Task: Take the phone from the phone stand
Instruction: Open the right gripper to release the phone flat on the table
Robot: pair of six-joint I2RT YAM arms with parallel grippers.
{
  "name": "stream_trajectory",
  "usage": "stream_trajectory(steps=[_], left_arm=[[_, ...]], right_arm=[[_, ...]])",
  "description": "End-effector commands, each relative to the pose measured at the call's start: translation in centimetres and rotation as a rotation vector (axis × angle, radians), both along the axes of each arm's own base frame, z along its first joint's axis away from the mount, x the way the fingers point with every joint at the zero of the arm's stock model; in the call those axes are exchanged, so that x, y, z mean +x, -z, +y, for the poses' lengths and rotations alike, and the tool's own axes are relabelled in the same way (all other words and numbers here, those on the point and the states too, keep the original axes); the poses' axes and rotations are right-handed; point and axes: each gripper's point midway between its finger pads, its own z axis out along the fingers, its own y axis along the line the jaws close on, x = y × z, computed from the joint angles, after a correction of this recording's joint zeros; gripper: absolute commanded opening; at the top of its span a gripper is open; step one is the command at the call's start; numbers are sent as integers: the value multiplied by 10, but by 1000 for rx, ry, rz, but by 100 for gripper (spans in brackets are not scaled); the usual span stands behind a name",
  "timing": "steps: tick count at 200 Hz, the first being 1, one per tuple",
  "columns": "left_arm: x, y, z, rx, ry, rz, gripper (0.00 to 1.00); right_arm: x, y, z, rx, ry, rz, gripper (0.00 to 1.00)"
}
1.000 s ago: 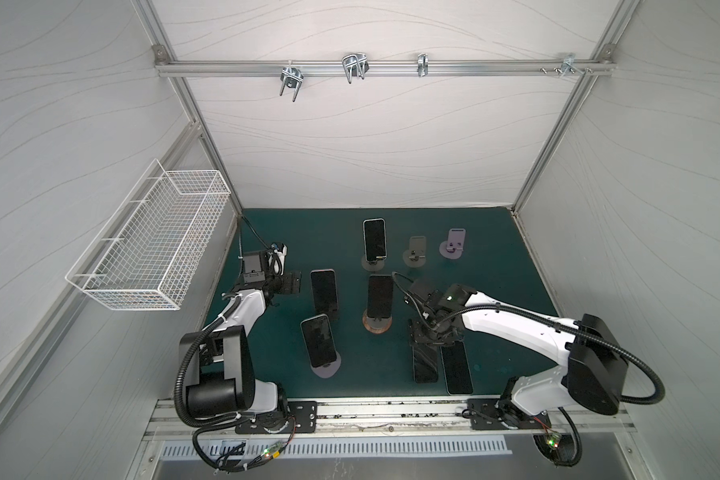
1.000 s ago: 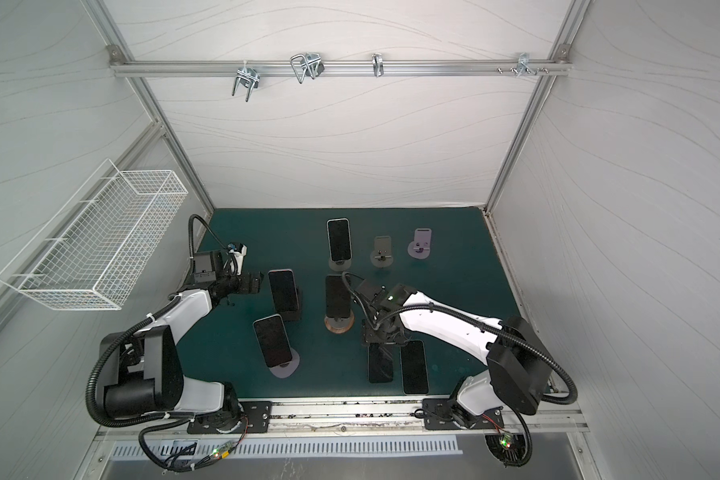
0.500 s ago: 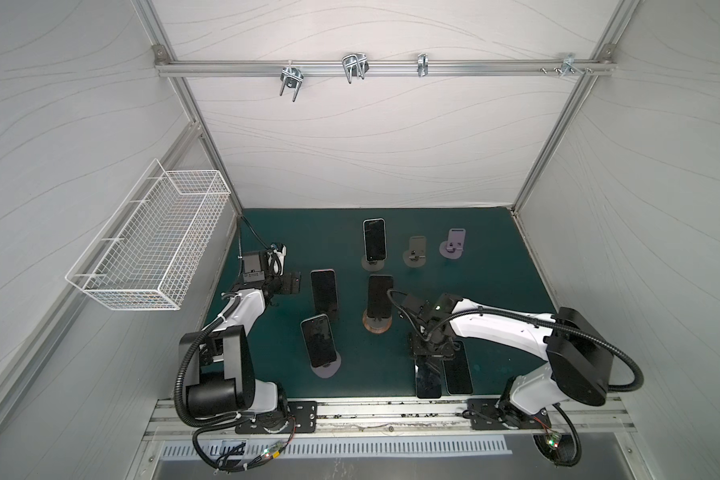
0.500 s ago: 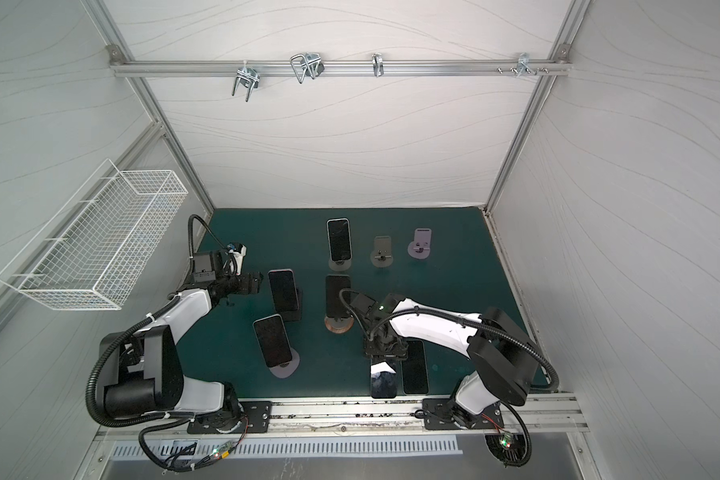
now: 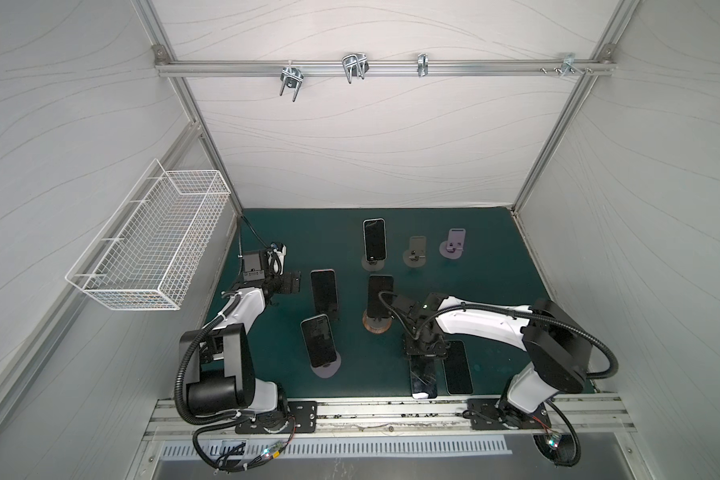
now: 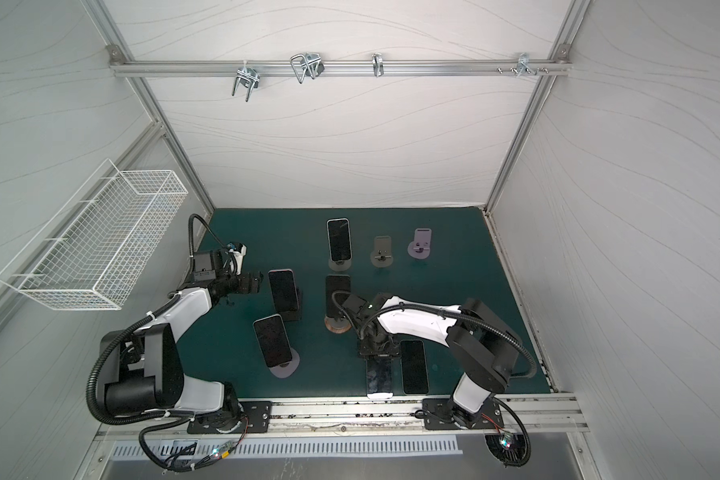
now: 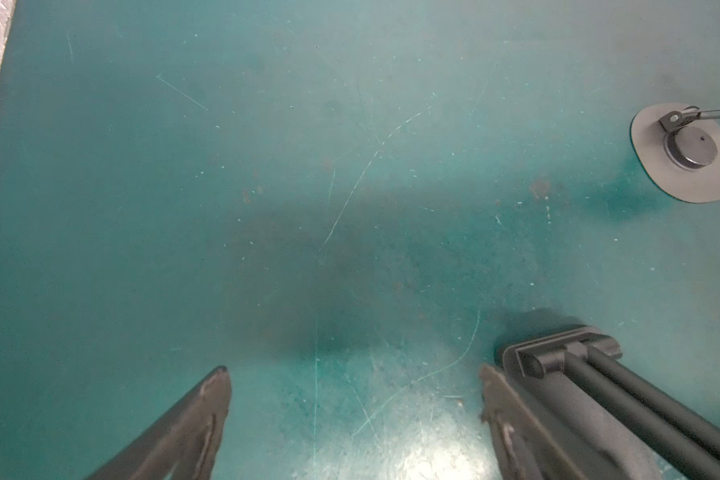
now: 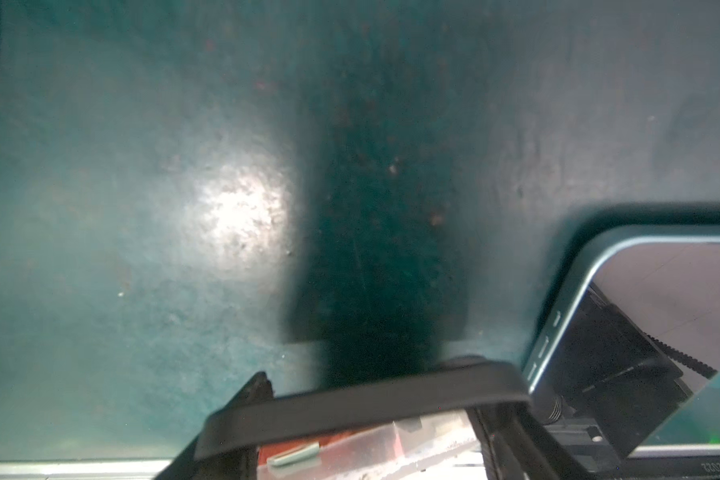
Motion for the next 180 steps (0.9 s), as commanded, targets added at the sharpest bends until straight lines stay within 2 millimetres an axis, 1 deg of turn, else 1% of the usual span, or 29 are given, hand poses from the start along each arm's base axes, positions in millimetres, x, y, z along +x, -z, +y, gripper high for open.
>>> stream_trajectory(steps=[1,53,112,154,180], left_arm=[[13,-15,5,11,-5,-44,95],[15,-15,7,9,-13,-41,94],[15,-15,8,12,-20,-45,94],[14,-15,9,17,-28,-46,94],[14,-16,9,17,-28,-51,94]], right_arm=[[4,4,-2,-35,-1,8,73],[10,7,-12,-65,16,-6,75],[15,17,-17,-87,21,0,76],[16,20,-15,-84,15,7,79],[12,25,-15,-85,21,28,79]])
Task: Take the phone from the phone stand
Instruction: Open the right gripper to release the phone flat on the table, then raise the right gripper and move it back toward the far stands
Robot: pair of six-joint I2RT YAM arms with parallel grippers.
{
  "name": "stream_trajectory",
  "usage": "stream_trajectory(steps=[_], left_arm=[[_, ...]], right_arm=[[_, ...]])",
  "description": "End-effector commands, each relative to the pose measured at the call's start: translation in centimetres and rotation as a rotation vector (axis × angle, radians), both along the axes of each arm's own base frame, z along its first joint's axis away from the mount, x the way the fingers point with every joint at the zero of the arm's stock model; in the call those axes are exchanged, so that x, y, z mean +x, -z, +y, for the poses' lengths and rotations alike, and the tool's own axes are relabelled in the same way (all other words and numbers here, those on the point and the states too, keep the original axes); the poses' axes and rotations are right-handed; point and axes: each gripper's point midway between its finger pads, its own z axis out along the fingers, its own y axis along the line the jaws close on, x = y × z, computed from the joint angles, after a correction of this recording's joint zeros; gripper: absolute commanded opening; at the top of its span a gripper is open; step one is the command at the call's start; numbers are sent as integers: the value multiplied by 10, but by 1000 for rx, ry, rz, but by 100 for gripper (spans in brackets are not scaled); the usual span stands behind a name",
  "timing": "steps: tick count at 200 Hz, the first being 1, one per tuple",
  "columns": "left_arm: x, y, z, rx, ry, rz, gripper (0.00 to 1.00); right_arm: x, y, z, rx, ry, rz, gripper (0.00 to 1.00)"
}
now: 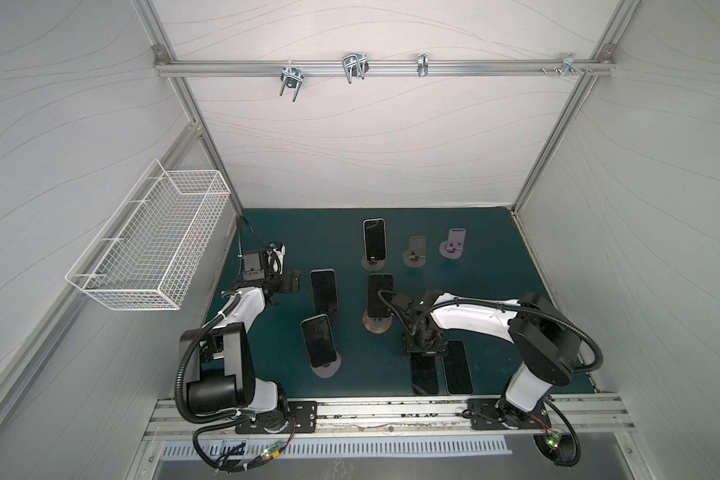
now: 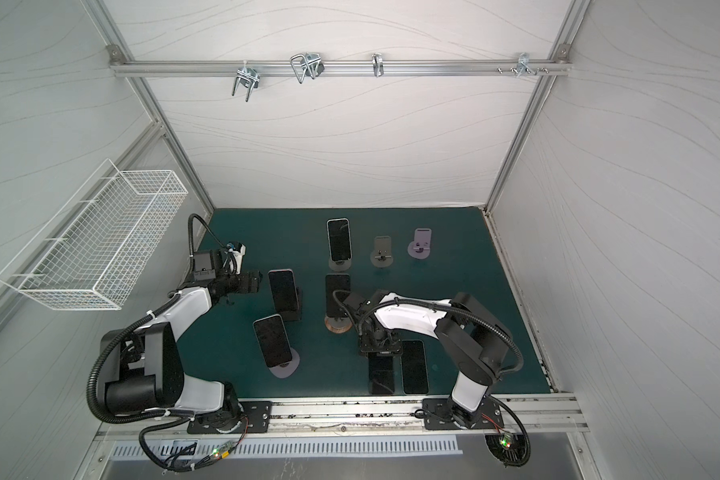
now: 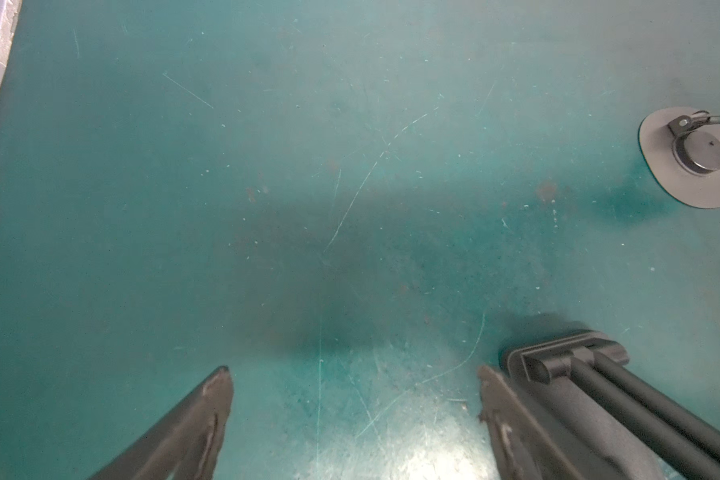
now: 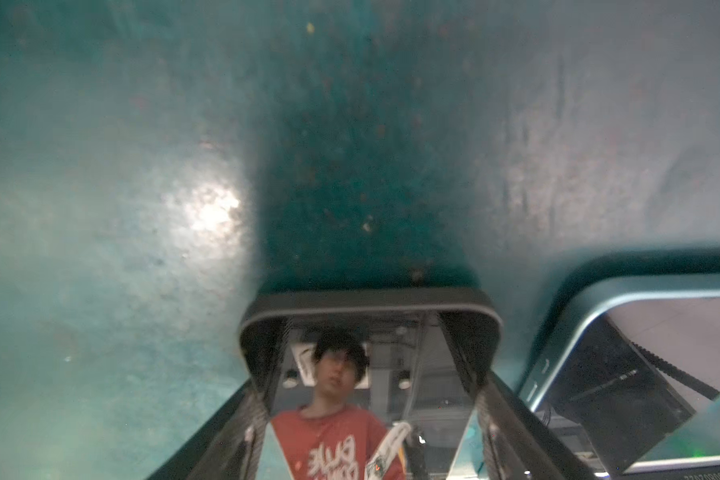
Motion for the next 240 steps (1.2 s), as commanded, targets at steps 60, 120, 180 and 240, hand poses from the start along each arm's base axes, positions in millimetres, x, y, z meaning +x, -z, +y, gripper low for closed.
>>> stream_trajectory(steps=[60,120,180,240], left_arm=[[11,-17,6,19,-9,-59,94],[11,-17,6,17,-9,-56,94],[10,-17,5,15,-4,-55,94],[10,-16,4,12,2,-48,94]], right_arm=[[1,16,-4,-39,3,18,79],[5,7,-3,-44,-23,-30,83],[9,-19,6,-13,-71,-146,87],[15,-57,10,79,-86,-315,90]])
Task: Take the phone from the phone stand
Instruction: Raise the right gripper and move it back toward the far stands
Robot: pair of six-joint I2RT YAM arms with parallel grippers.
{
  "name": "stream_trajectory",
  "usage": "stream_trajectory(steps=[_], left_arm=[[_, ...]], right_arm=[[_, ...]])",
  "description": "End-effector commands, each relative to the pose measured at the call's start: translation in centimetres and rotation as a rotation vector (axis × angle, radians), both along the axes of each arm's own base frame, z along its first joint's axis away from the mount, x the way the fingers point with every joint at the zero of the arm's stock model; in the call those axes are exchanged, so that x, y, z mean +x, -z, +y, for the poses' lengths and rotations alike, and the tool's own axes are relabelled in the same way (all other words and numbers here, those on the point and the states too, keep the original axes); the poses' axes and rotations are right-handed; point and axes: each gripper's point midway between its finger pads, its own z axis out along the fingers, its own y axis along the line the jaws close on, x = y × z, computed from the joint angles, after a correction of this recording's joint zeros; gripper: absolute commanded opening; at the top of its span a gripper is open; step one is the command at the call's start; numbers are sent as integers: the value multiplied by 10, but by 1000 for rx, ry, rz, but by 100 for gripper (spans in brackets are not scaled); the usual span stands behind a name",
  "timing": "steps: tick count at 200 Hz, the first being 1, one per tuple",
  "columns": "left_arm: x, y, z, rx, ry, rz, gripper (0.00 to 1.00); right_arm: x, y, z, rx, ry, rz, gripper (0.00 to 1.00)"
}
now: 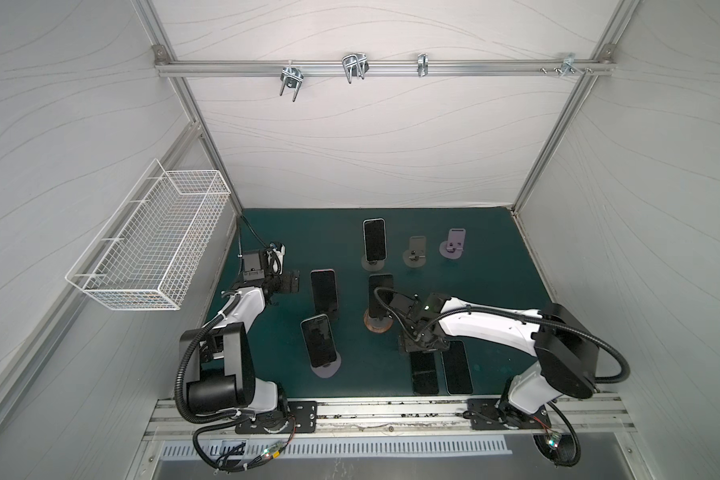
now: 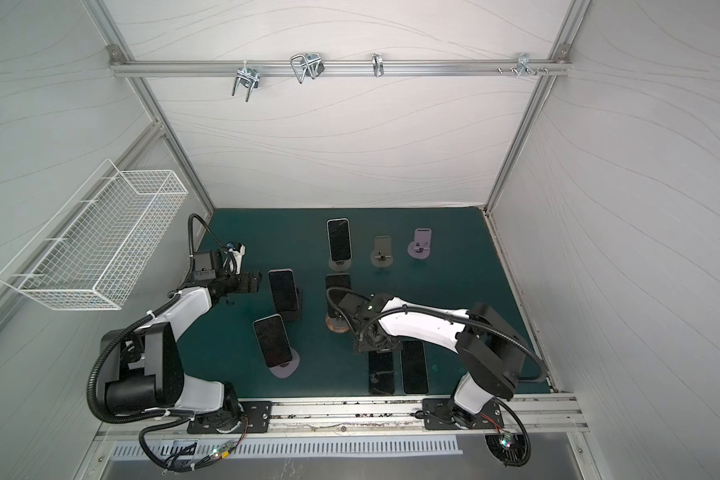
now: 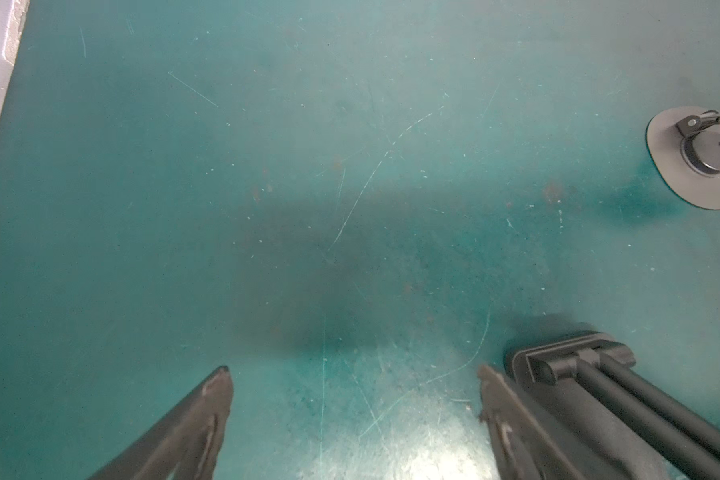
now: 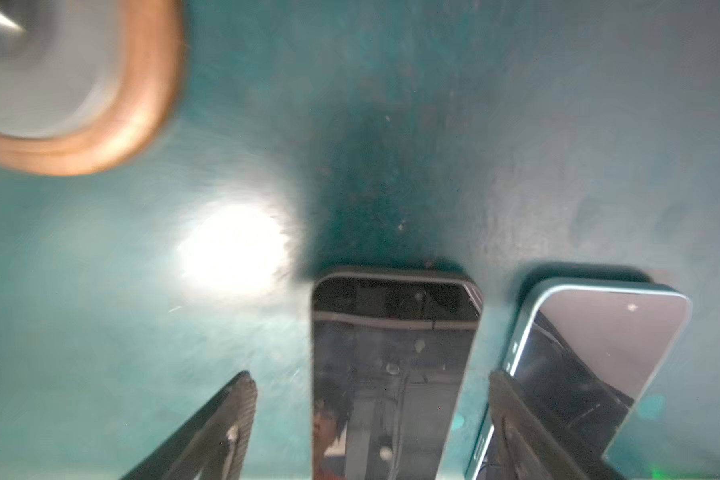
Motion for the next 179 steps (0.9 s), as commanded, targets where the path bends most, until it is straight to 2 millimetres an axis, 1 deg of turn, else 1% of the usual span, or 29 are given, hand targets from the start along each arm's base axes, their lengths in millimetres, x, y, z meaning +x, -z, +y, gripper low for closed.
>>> stream_trajectory(steps=[1,30,60,78,83,95,116,136,179], left_arm=[[10,-16,3,7,7,-48,94],[10,-15,2,5,9,-39,94],[9,-14,1,1,18,-32,94],[8,-13,0,0,21,-26,94],[8,-13,0,-1,22,-26,94],[7,-14,-1,-1,25,-27,94],[6,-13,0,-2,24,-22,94],[6,-12,0,-3,24,-14,94],[5,-10,0,-8,25,4,94]], right_arm=[[4,-17,-6,23,14,-92,90],[11,-39,-13,54,1,-193,91],[21,-62,-20,69,-52,-307,93],[29,-77,-23,61,-82,-371,96],[32,-81,-24,56,-89,-391,99],[39,-93,-29,38,-78,-441,99],[49,-113,-26,58,-98,-525,99],[57,-131,-20,113,-115,-580,99],[66,-149,-17,250,-134,-595,99]])
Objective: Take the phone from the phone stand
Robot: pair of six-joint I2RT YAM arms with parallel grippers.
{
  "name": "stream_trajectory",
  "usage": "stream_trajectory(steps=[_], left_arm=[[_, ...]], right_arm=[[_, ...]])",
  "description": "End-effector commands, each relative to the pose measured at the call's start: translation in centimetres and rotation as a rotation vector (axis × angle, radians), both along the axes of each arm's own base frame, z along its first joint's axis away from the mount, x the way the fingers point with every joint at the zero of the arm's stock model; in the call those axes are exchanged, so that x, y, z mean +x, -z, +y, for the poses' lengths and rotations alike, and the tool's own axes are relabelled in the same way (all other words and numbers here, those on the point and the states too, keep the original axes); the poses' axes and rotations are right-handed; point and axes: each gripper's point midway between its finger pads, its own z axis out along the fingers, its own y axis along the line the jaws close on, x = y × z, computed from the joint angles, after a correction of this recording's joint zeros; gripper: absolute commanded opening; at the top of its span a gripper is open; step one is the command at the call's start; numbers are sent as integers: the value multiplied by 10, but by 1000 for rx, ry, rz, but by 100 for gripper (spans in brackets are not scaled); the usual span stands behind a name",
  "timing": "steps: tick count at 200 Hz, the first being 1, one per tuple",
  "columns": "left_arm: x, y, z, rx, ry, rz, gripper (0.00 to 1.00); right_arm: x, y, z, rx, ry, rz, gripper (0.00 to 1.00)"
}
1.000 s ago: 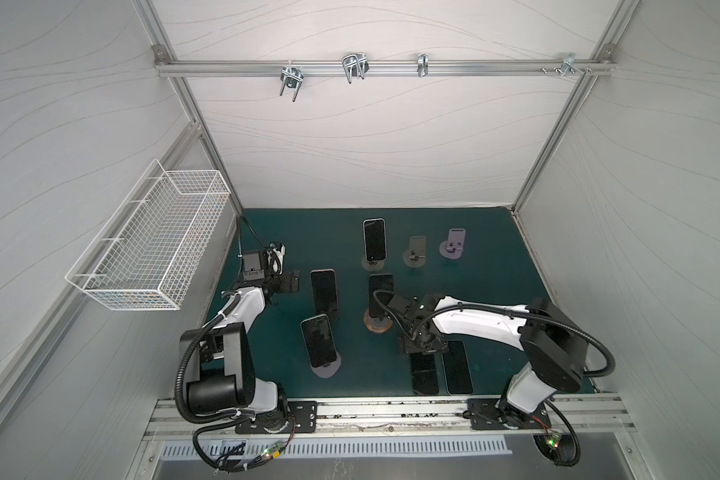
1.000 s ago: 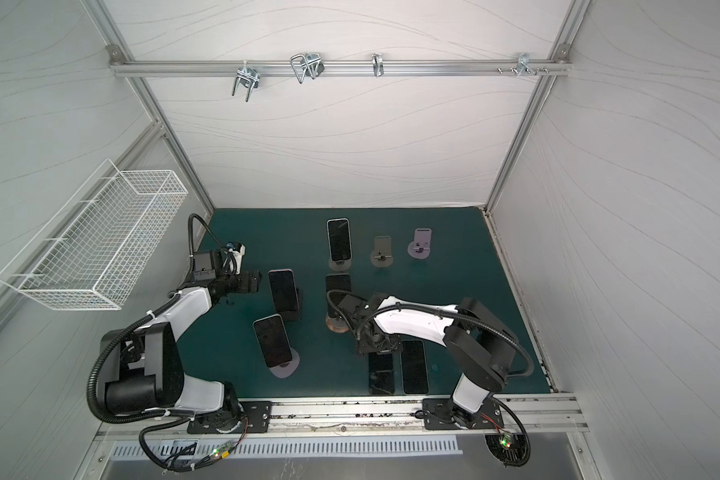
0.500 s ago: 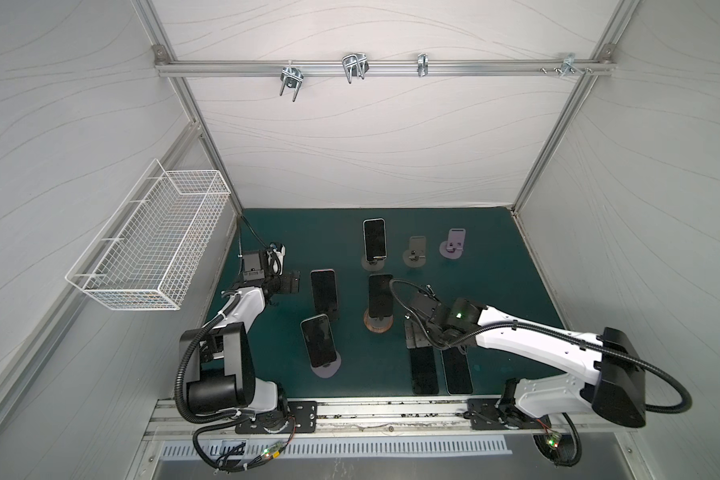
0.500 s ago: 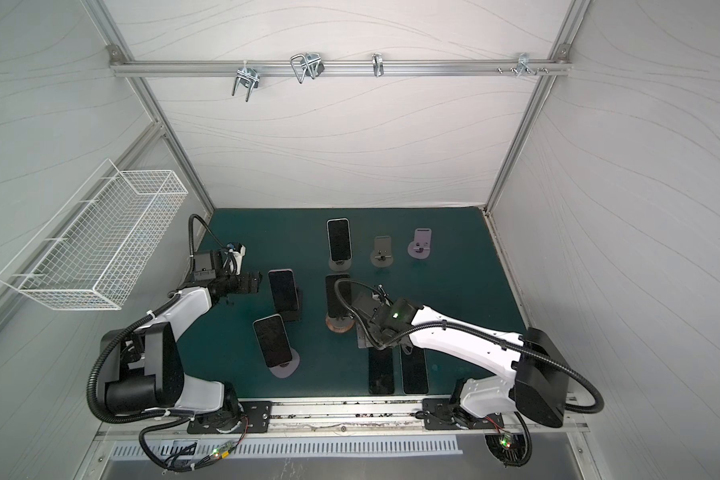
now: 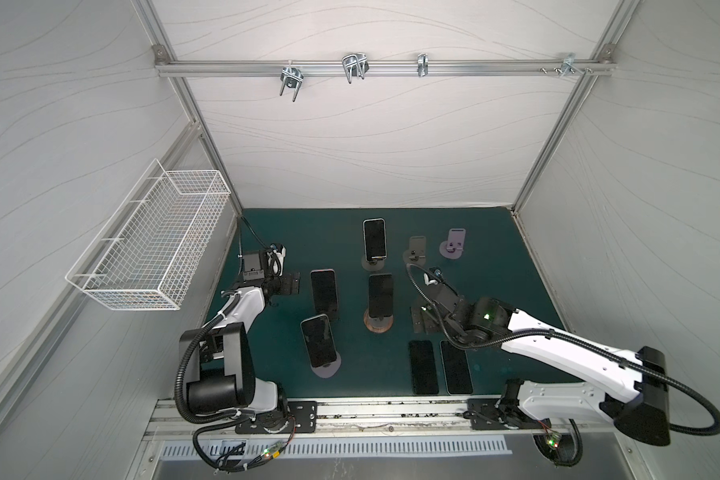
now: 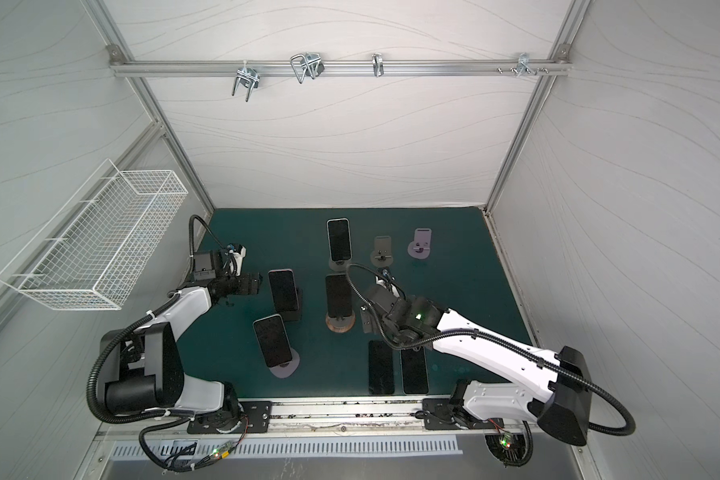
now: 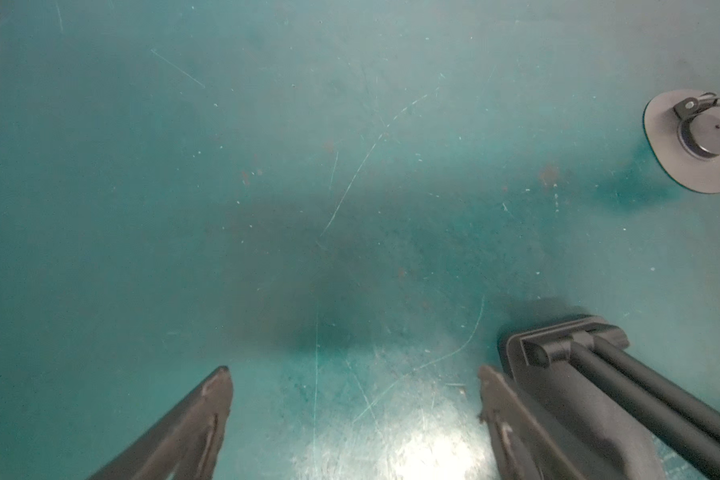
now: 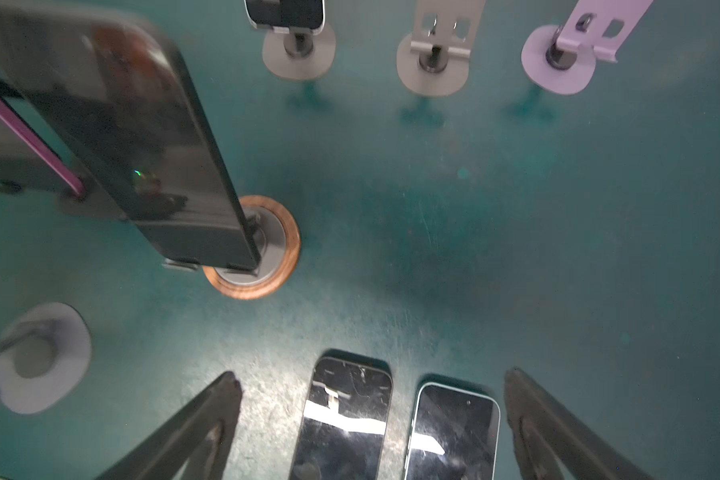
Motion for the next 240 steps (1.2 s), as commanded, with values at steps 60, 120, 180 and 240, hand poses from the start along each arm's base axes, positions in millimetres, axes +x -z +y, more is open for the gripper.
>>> stream_trajectory(steps=[60,120,180,240], left_arm=[[9,-8,19,48,-11,100,93],[-15,-40,22,74,-5,215,94],[-63,-84,4,37,52,297,94],[-101,-121,-8,7,70,366,93]], right_arm=[[20,-42,12,225,-152,-76,99],[37,-49,36,275,-281,-93,99],[11,-90,86,380,-634,-81,94],[-24,-112,140,456,-839,-50,98]])
